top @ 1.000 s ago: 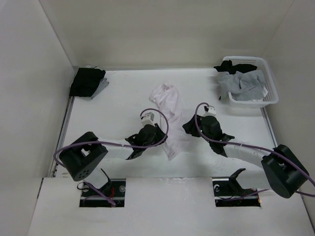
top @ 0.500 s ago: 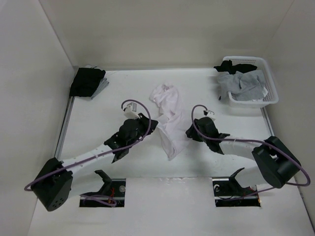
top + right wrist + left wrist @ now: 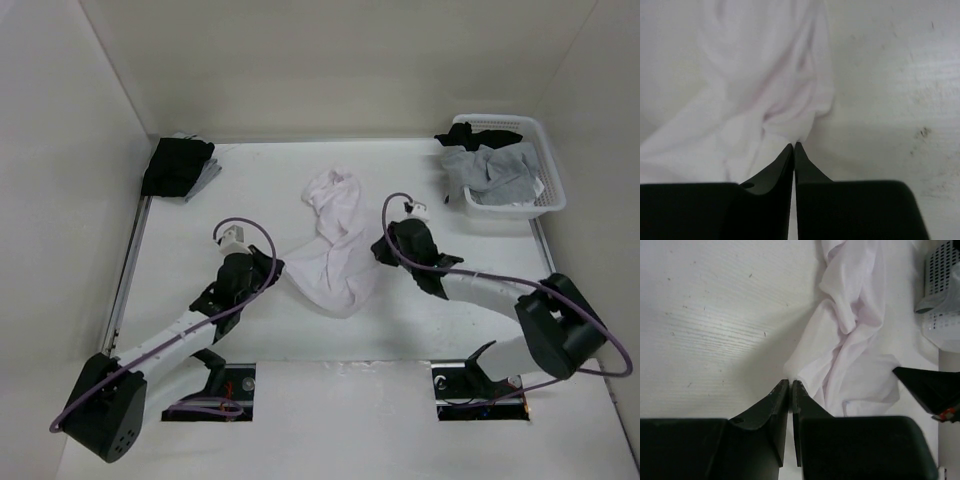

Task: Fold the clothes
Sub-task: Flatten the tank top out

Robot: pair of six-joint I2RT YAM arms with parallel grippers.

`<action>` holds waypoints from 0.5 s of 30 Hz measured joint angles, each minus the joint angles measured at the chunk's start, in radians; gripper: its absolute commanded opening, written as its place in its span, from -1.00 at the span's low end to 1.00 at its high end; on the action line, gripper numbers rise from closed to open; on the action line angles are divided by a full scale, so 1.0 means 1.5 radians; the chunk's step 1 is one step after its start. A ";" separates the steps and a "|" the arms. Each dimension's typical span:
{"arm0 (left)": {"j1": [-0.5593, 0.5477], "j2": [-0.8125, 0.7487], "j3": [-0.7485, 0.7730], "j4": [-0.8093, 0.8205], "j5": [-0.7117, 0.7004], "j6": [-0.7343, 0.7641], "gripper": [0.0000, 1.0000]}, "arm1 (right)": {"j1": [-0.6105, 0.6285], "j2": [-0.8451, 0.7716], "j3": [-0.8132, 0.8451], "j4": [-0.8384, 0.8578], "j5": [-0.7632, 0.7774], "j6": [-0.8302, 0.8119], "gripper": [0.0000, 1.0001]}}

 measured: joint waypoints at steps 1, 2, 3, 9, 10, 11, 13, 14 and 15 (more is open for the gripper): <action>0.005 -0.008 0.000 0.001 0.001 0.001 -0.90 | -0.001 -0.018 0.011 0.000 0.004 -0.008 -0.71; 0.008 -0.016 0.000 0.001 0.002 0.003 -0.90 | -0.004 -0.041 0.024 -0.001 0.009 -0.016 -0.62; 0.010 -0.023 -0.002 0.005 0.003 0.004 -0.90 | -0.009 -0.061 0.036 -0.001 0.013 -0.024 -0.50; 0.008 -0.044 -0.051 0.017 0.007 0.003 -0.89 | -0.082 -0.070 0.054 -0.028 0.048 -0.052 -0.26; 0.006 -0.044 -0.060 0.016 0.006 0.001 -0.89 | -0.085 -0.070 0.046 -0.042 0.063 -0.053 -0.40; 0.003 -0.043 -0.068 0.016 0.007 0.000 -0.89 | -0.077 -0.071 0.038 -0.056 0.072 -0.055 -0.57; -0.002 -0.043 -0.080 0.016 0.007 -0.001 -0.89 | -0.031 -0.071 0.039 -0.084 0.085 -0.064 -0.81; -0.003 -0.043 -0.083 0.016 0.007 -0.002 -0.89 | 0.007 -0.069 0.046 -0.098 0.086 -0.068 -0.85; -0.003 -0.043 -0.085 0.016 0.007 -0.003 -0.89 | 0.046 -0.064 0.059 -0.114 0.088 -0.072 -0.84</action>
